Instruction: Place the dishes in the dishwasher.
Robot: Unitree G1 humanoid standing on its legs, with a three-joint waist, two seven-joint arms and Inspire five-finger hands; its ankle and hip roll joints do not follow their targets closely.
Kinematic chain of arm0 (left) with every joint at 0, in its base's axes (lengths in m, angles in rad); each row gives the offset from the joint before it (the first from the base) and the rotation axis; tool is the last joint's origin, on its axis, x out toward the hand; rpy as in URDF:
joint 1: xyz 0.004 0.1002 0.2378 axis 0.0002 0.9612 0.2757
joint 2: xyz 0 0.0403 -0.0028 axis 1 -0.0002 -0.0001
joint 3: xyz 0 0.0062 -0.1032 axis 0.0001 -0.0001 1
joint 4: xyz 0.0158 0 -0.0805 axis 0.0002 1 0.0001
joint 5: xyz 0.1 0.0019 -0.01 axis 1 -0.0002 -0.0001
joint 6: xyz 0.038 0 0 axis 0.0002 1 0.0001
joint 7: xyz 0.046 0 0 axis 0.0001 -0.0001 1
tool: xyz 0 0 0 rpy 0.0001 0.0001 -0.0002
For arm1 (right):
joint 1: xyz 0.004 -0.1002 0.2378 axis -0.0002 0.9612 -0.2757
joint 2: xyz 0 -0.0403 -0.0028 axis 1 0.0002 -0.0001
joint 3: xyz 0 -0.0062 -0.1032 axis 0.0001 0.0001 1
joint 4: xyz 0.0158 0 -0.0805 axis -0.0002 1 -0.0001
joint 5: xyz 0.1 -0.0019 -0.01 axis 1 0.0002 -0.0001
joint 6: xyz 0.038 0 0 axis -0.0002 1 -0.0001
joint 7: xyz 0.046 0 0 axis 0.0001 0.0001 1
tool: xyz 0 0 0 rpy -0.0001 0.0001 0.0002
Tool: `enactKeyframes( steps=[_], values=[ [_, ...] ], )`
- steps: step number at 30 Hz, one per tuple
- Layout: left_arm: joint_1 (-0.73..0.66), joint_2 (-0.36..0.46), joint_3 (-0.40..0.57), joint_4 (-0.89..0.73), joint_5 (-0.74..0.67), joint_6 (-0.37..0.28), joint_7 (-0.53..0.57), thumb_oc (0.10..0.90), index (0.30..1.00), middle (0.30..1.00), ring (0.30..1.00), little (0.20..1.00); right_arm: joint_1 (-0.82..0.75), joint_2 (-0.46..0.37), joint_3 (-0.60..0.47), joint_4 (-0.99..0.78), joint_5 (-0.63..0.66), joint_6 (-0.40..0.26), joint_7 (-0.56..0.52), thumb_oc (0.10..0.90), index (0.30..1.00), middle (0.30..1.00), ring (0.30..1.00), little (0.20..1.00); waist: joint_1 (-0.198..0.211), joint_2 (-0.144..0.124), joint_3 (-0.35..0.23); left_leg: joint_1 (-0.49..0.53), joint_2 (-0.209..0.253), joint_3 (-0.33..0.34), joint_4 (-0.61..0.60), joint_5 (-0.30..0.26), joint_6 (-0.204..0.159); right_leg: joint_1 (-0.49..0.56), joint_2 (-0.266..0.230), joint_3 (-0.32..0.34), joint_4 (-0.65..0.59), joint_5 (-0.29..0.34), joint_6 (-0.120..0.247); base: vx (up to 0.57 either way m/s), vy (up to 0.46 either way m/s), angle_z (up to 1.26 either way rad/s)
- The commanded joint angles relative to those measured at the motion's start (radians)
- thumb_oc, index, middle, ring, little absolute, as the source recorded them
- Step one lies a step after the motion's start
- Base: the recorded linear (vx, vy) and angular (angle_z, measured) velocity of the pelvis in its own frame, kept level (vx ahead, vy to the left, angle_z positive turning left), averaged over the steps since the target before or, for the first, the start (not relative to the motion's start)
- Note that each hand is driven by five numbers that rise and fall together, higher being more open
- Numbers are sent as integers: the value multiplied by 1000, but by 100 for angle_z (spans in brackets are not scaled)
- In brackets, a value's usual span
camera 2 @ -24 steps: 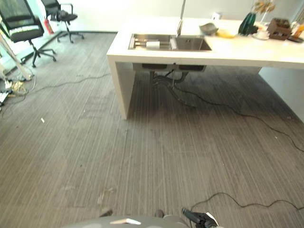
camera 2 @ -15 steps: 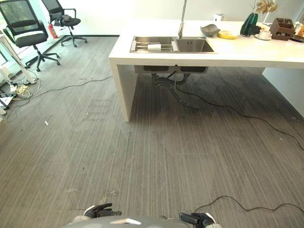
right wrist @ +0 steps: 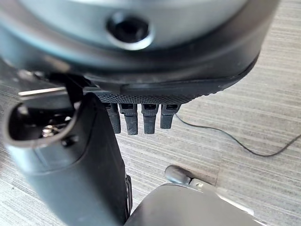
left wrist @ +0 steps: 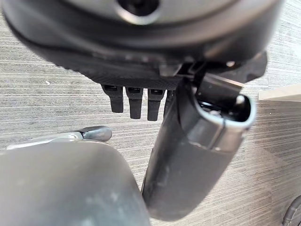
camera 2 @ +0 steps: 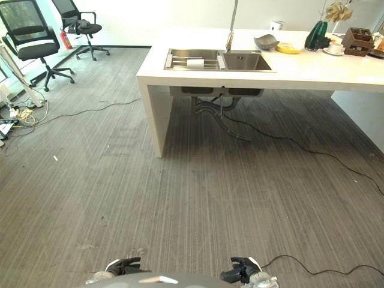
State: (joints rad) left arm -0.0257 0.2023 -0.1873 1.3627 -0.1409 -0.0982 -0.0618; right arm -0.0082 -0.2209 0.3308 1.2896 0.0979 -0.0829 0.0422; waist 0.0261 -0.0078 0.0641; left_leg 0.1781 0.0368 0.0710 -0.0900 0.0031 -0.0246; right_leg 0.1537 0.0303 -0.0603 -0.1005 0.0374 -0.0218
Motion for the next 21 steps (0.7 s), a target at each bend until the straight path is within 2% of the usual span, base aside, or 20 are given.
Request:
enactKeyframes(
  steps=[1,21],
  values=[
    [-33,1,1,88,48,-2,16,800,900,900,900,900,-12,0,33,25,-33,1,-10,800,900,900,900,900,8,-37,6,-14,-60,-8,3,-25,1,30,-37,1,13,-57,100,0,0,0],
    [-12,-9,39,114,14,13,14,800,900,900,900,900,-5,3,16,47,-17,6,-11,800,900,900,900,900,14,-38,2,-10,-59,-21,3,-23,0,35,-35,-11,13,-59,95,0,0,0]
  ],
)
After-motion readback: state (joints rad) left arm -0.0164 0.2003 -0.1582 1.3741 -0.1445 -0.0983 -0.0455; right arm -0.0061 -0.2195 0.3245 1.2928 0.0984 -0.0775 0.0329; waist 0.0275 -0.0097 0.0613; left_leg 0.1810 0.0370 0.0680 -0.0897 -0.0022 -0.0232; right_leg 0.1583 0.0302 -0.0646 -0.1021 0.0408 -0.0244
